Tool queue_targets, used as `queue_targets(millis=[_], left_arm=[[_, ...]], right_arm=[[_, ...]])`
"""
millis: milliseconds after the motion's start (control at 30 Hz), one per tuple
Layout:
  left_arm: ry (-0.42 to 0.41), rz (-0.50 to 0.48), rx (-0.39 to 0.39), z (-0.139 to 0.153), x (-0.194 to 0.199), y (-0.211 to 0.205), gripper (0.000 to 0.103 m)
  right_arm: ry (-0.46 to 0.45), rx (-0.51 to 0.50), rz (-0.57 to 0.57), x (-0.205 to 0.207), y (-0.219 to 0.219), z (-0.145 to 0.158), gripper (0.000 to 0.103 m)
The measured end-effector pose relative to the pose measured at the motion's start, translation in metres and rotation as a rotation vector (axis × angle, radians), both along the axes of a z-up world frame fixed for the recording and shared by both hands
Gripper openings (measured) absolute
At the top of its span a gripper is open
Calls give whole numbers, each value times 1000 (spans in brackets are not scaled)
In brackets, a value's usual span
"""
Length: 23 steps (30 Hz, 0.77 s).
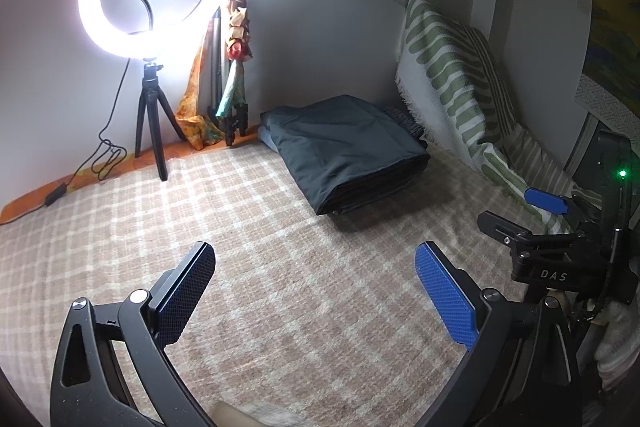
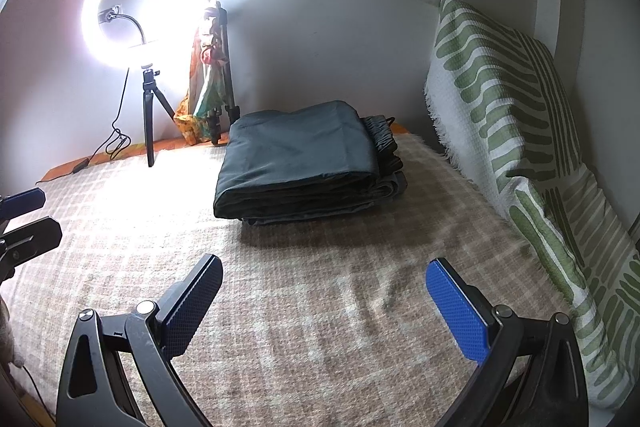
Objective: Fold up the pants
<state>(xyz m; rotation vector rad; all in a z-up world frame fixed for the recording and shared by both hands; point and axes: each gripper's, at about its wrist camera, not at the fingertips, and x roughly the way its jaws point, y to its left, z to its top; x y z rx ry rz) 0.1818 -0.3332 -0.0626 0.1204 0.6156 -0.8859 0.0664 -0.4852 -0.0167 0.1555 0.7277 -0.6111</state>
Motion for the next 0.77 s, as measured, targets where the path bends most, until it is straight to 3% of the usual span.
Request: queue_targets(millis=[767], left_arm=[[-23,19,27,0,-2,0,100]], right_arm=[[2,1,19,3,-1,0,103]])
